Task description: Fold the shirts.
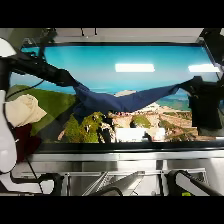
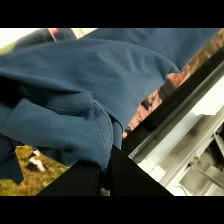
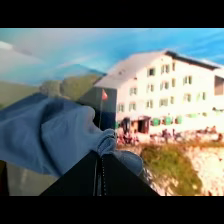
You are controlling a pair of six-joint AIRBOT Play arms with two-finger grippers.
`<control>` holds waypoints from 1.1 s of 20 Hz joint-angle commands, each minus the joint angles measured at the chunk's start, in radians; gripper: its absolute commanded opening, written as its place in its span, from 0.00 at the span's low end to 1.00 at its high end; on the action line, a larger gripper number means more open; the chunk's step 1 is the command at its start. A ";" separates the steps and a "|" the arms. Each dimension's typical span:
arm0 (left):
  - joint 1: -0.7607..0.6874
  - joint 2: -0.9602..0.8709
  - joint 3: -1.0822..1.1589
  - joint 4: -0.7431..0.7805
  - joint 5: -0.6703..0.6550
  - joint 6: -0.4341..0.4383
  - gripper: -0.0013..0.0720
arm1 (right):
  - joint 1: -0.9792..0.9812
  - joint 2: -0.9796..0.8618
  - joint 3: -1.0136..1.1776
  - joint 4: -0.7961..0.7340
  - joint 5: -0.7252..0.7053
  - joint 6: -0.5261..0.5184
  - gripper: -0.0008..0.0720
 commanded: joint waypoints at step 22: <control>-0.052 -0.445 0.000 0.029 -0.075 -0.031 0.06 | 0.968 -0.143 -0.144 -0.339 -0.581 -0.230 0.95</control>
